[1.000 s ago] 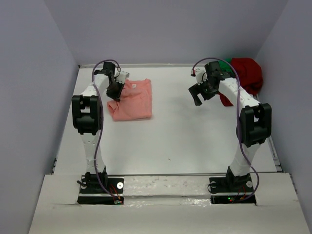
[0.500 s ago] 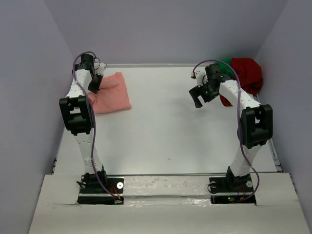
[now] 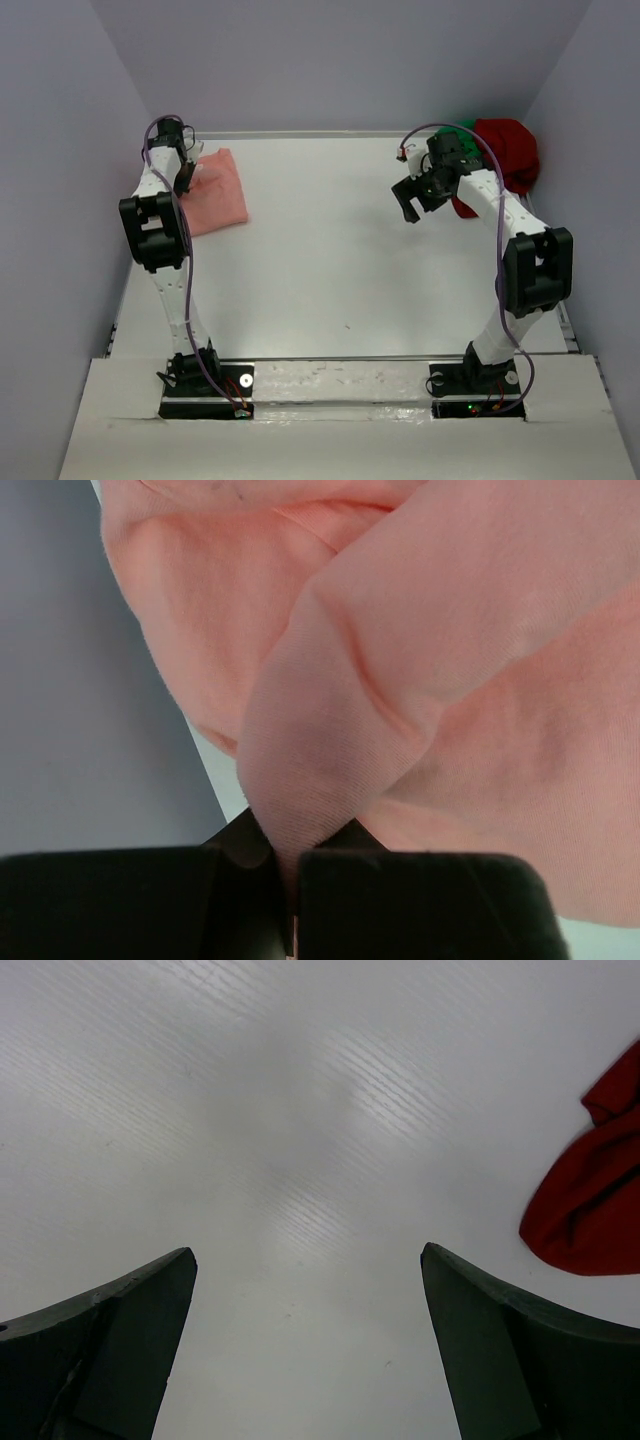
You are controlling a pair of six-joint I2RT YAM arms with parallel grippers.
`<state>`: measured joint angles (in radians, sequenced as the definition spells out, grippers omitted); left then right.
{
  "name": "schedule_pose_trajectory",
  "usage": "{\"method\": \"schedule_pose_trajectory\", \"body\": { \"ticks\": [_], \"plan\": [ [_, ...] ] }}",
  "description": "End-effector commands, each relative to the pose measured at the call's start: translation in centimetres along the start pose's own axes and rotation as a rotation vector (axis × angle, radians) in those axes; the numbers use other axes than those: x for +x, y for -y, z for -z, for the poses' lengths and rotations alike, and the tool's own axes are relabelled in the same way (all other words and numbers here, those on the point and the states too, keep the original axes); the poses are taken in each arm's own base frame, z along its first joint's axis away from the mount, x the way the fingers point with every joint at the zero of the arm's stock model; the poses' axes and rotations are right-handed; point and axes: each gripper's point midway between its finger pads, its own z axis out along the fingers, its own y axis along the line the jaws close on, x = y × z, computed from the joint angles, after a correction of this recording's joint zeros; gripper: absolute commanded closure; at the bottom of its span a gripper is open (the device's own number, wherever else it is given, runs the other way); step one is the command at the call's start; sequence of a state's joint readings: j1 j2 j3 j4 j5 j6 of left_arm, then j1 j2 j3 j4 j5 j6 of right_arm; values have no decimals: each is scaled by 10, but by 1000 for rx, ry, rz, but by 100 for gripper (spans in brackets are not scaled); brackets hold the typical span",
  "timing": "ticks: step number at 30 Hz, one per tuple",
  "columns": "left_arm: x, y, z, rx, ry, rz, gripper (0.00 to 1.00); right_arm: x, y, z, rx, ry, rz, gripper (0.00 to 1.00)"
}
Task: Fold and stack the t-shirts
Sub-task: Put the neatly folded tshirt into the corner of the board with the left arm
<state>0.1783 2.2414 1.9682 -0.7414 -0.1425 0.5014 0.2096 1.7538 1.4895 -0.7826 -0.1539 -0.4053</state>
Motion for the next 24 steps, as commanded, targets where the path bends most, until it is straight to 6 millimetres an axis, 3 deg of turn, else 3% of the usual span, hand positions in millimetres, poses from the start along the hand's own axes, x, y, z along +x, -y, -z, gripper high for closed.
{"method": "schedule_pose_trajectory", "body": {
  "ticks": [1,17,24],
  "plan": [
    [-15,-27,15,-107,28,-23,100,-9,4,16,29,62,16,0],
    [-33,-56,7,-252,40,-73,100,-3,4,14,33,44,10,0],
    [-39,-57,-8,-297,31,-110,100,3,4,14,41,31,13,0]
  ]
}}
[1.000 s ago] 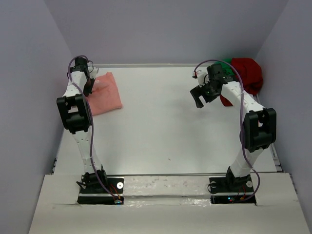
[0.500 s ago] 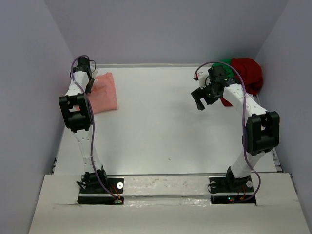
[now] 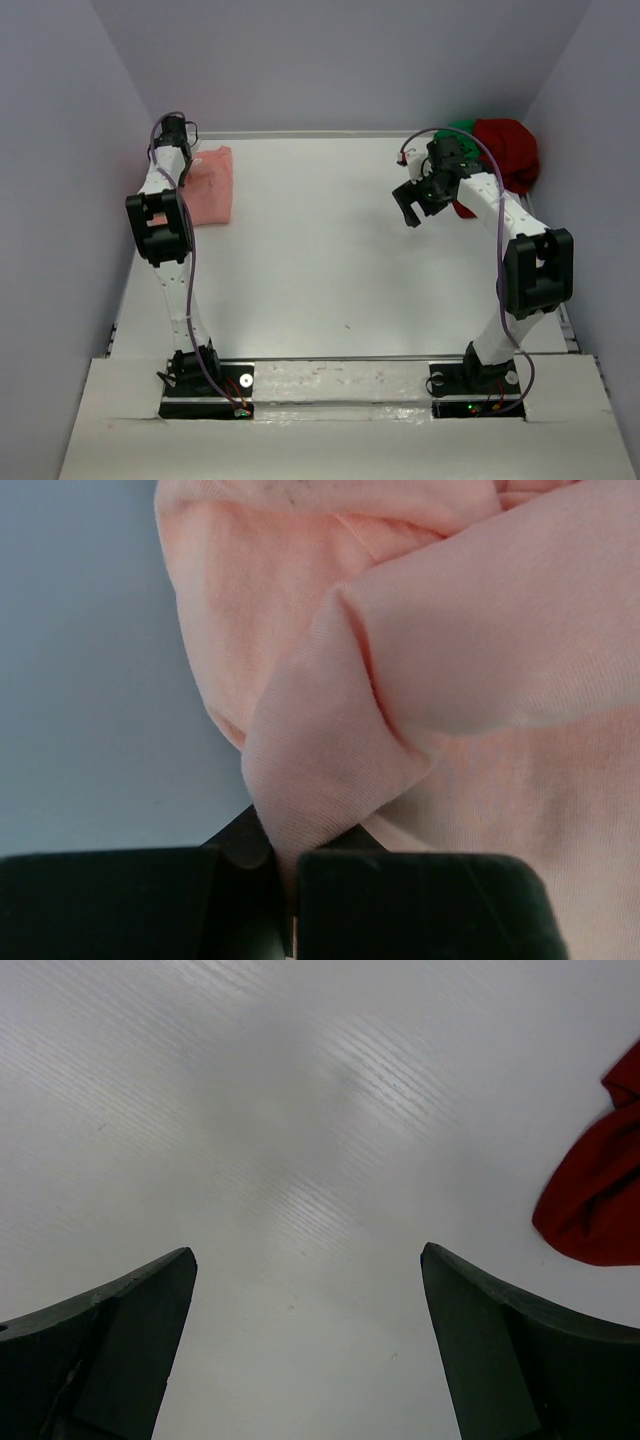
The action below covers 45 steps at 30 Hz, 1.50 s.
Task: Fold and stack the t-shirts
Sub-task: Put the neatly folded tshirt into the corner of the board with the left arm
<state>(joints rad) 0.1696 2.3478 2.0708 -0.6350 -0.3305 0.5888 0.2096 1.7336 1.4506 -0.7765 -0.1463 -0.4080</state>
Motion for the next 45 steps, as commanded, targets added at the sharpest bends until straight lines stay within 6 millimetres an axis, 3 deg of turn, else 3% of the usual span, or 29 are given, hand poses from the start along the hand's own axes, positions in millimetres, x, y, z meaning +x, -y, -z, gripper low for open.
{"method": "schedule_pose_trajectory", "body": {
  "ticks": [1,7,9,10,13,18,29,33,35,36,39,40,41,42,43,44,45],
  "plan": [
    [-16,-21,7,-89,27,-44,100,-6,7,13,41,43,12,0],
    [-22,-16,4,-101,32,-50,99,-2,7,11,45,29,13,0],
    [-24,-15,6,-105,36,-51,90,-1,8,10,48,27,15,0],
    [-25,-16,9,-106,41,-49,74,-2,8,10,50,29,15,0],
    [-31,-19,19,-117,65,-45,53,-3,9,11,52,33,16,0],
    [-35,-34,41,-186,80,-48,40,-2,6,11,41,38,17,0],
    [-53,-91,109,-444,124,-13,22,2,2,18,39,61,35,0],
    [-58,-117,154,-518,174,34,15,-1,0,20,33,74,32,0],
    [-67,-126,179,-500,243,75,5,-2,1,22,41,77,16,0],
    [-62,-122,193,-443,254,92,1,-5,3,23,49,84,7,0],
    [-75,-104,226,-253,401,140,1,-8,4,28,60,96,-14,0],
    [-67,-96,249,-182,442,181,1,-11,5,33,70,112,-16,0],
    [-64,-61,242,-21,465,153,1,-11,5,36,77,119,-23,0],
    [-60,-46,246,50,491,155,1,-11,5,38,81,127,-23,0],
    [-51,-37,273,110,559,171,1,-14,6,45,96,152,-31,0],
    [-33,12,256,286,543,131,1,-12,4,45,99,152,-51,0],
    [-33,10,285,289,661,150,1,-10,5,47,109,154,-57,0]
  ]
}}
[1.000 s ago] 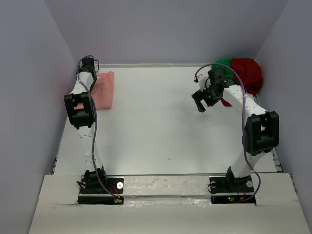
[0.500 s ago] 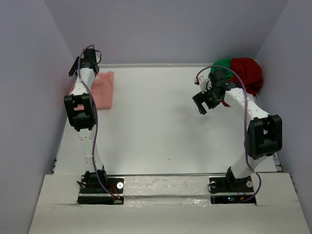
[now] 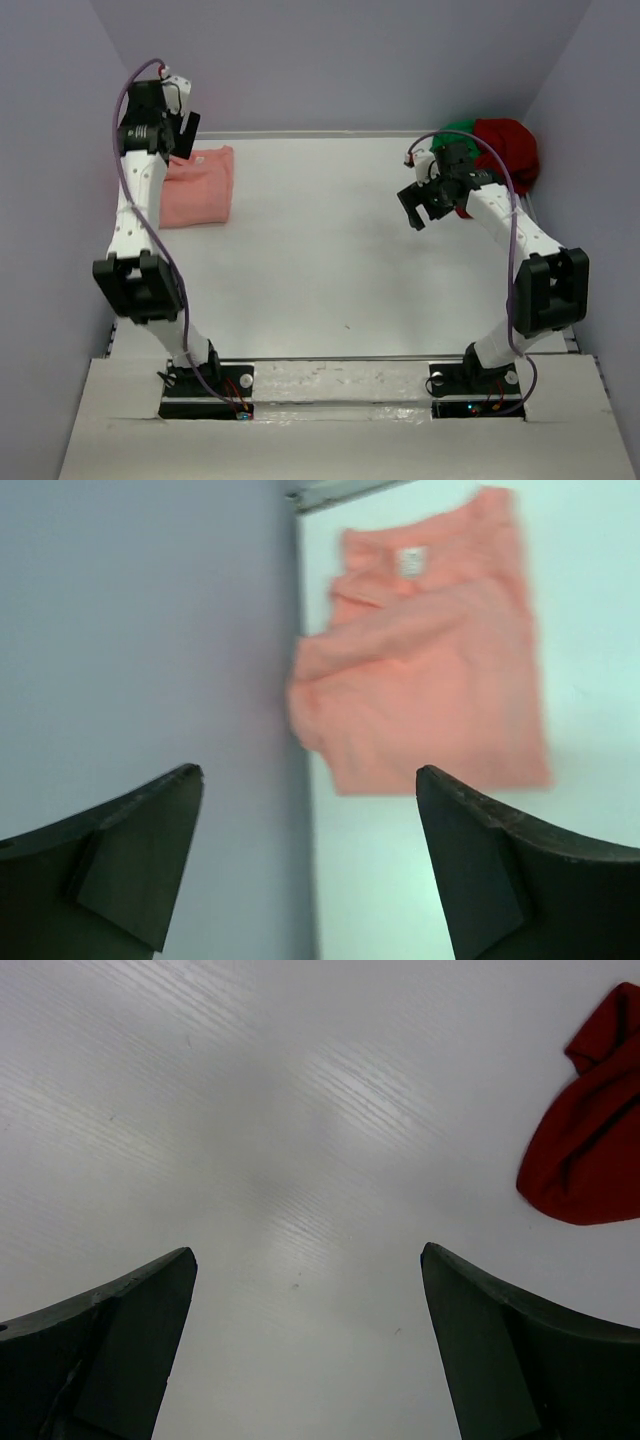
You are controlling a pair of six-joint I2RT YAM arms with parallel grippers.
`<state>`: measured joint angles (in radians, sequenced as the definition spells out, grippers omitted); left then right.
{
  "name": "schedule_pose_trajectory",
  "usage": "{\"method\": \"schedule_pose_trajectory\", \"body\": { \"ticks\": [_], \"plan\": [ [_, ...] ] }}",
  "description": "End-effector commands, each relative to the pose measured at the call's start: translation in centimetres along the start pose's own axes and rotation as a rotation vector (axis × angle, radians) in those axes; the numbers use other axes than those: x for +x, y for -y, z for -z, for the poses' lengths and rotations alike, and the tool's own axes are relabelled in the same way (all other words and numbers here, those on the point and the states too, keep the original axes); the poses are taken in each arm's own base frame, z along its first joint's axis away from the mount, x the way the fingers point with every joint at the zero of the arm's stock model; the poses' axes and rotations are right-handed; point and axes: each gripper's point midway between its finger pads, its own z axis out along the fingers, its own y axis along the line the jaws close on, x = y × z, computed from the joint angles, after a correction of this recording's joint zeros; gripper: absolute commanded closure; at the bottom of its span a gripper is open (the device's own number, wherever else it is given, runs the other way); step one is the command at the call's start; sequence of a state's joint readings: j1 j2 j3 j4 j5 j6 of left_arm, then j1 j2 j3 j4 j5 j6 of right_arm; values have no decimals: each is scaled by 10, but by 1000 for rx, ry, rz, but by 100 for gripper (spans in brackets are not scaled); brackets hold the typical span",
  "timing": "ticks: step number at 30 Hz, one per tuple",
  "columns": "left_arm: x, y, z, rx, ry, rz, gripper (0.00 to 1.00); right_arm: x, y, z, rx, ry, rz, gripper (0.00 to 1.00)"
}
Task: Fold and stack the t-shirts
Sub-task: Put the neatly folded tshirt into the corner of the board with the left arm
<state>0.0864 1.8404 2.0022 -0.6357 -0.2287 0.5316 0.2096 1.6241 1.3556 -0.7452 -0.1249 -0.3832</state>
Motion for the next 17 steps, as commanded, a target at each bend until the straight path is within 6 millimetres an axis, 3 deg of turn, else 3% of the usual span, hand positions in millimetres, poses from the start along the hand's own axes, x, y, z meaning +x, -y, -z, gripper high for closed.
{"method": "schedule_pose_trajectory", "body": {
  "ticks": [1,2,3,4,5,6,9,17],
  "plan": [
    [12,77,77,397,195,117,1,-19,10,29,81,118,-54,0],
    [43,112,75,504,161,131,1,-11,13,31,116,102,-69,0],
    [36,110,90,500,252,134,1,-7,14,31,130,94,-90,0],
    [46,120,91,524,258,139,1,-2,15,32,145,86,-98,0],
    [75,139,84,551,209,153,1,9,16,34,170,71,-108,0],
    [74,137,90,537,251,157,1,15,17,36,189,64,-109,0],
    [96,147,91,539,255,135,1,30,14,46,213,75,-119,0],
    [113,149,94,515,228,149,1,39,19,76,213,219,-220,0]
  ]
}}
